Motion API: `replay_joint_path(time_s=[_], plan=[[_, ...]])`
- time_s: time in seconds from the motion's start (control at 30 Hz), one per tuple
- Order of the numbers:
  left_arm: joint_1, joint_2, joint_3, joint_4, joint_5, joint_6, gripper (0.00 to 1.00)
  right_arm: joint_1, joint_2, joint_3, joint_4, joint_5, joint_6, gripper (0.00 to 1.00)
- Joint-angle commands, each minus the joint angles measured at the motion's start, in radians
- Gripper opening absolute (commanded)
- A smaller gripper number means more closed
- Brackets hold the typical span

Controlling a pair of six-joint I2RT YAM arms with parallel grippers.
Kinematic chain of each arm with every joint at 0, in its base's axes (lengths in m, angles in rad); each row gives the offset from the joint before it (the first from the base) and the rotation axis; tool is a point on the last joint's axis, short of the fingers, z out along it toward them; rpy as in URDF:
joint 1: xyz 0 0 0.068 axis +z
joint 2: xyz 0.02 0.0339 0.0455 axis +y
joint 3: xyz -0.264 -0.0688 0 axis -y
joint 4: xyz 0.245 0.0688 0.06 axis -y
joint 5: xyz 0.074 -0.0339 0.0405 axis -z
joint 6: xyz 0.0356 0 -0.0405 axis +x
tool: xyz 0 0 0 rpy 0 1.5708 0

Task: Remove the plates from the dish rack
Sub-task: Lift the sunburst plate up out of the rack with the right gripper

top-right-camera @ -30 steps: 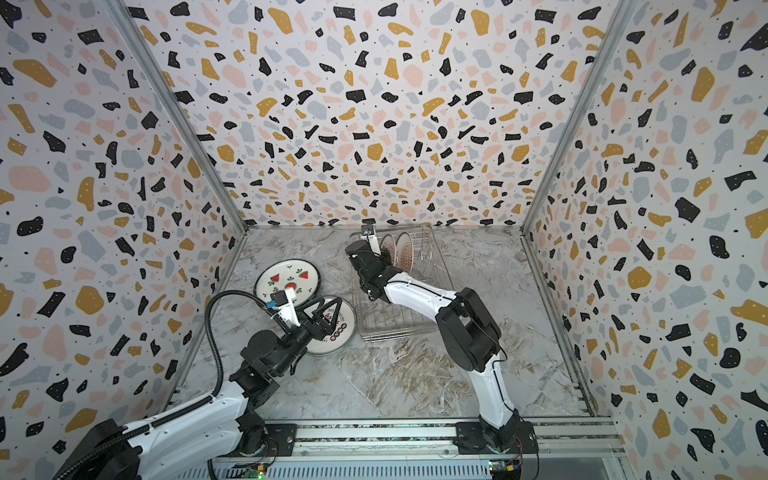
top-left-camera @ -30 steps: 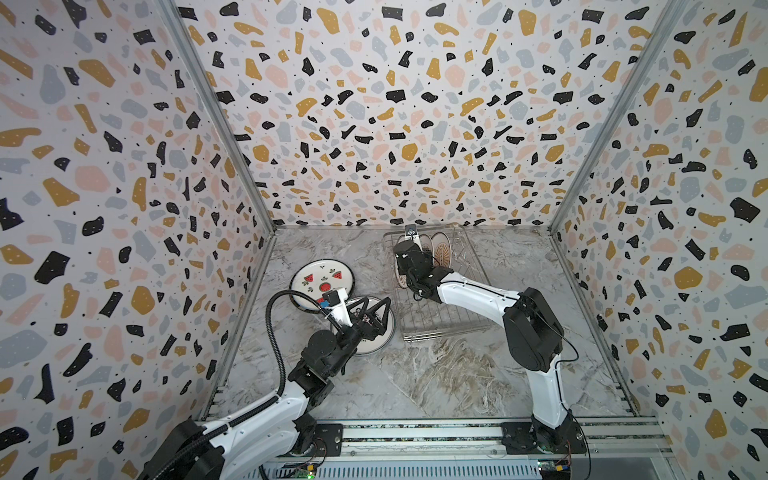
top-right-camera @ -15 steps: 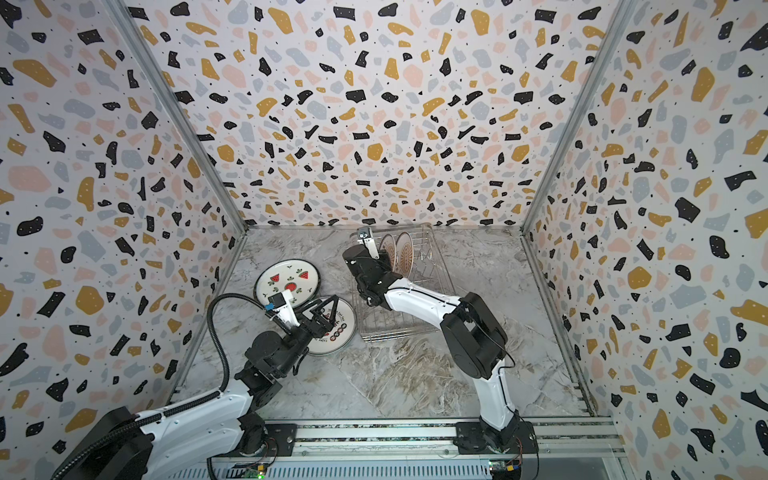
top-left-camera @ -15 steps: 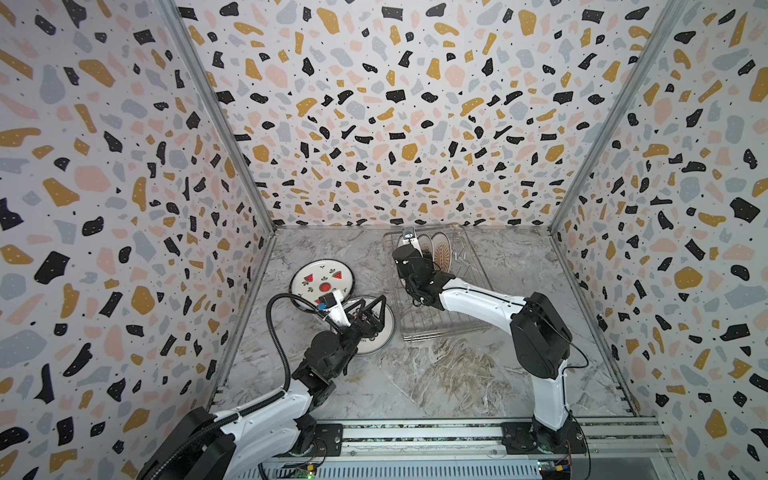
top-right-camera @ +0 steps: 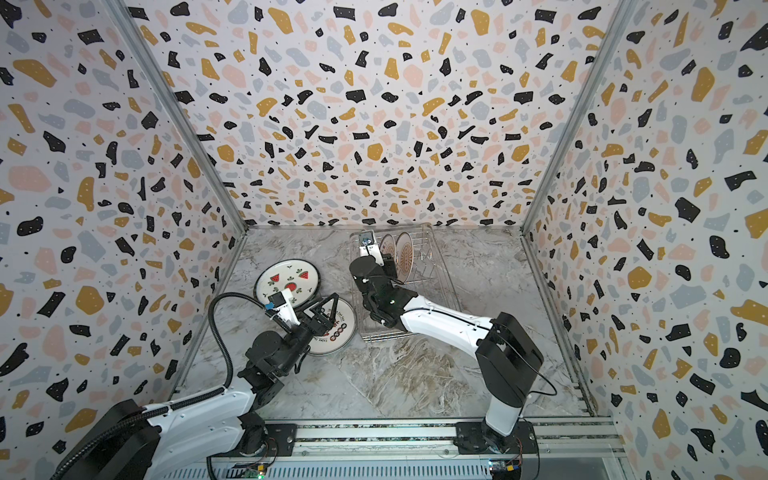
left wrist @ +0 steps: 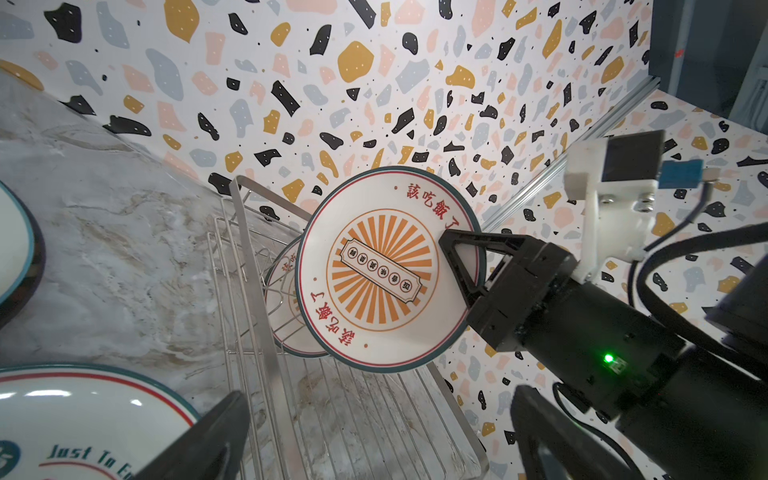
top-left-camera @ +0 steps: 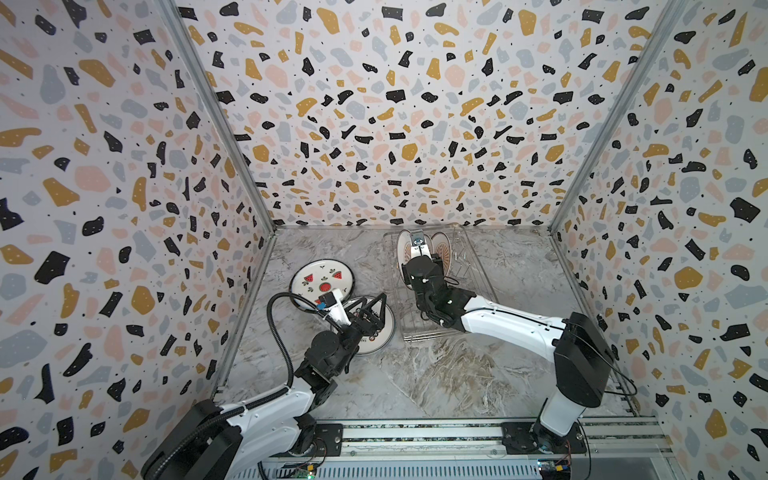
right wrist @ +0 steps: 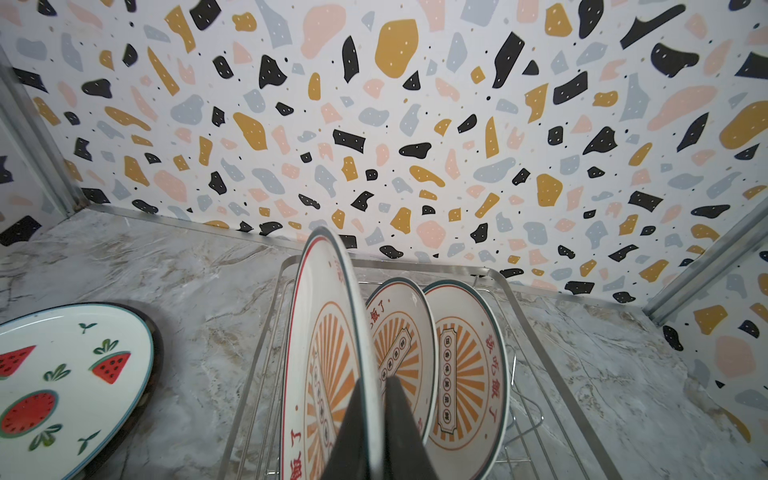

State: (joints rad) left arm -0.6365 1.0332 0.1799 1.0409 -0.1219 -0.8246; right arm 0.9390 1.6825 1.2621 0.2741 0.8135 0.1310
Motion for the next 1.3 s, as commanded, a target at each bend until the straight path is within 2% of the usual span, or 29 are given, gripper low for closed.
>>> replay_joint_path(time_s=[0.0, 0.17, 0.3, 0.5, 0.7, 0.9, 1.07, 1.13, 1.27], plan=[[-0.005, 0.015, 0.010, 0.088, 0.038, 0.004, 1.00, 0.000, -0.125, -0.062, 0.114, -0.016, 0.000, 0.01], [-0.005, 0.024, 0.010, 0.089, 0.031, 0.001, 1.00, -0.016, -0.285, -0.225, 0.183, -0.143, 0.037, 0.00], [-0.006, 0.044, 0.025, 0.094, 0.098, 0.034, 1.00, -0.103, -0.401, -0.328, 0.202, -0.430, 0.139, 0.00], [-0.006, 0.058, 0.029, 0.072, 0.114, 0.049, 1.00, -0.252, -0.520, -0.494, 0.312, -0.738, 0.263, 0.00], [-0.007, 0.092, 0.002, 0.196, 0.179, 0.038, 1.00, -0.389, -0.568, -0.623, 0.467, -1.051, 0.392, 0.00], [-0.026, 0.116, 0.027, 0.188, 0.201, 0.078, 1.00, -0.402, -0.596, -0.679, 0.533, -1.130, 0.433, 0.00], [-0.040, 0.182, 0.064, 0.201, 0.252, 0.069, 0.95, -0.422, -0.576, -0.724, 0.660, -1.247, 0.510, 0.00], [-0.042, 0.197, 0.063, 0.236, 0.264, 0.059, 0.88, -0.425, -0.568, -0.732, 0.682, -1.263, 0.524, 0.00], [-0.046, 0.215, 0.068, 0.259, 0.276, 0.033, 0.66, -0.426, -0.550, -0.743, 0.711, -1.278, 0.540, 0.00]])
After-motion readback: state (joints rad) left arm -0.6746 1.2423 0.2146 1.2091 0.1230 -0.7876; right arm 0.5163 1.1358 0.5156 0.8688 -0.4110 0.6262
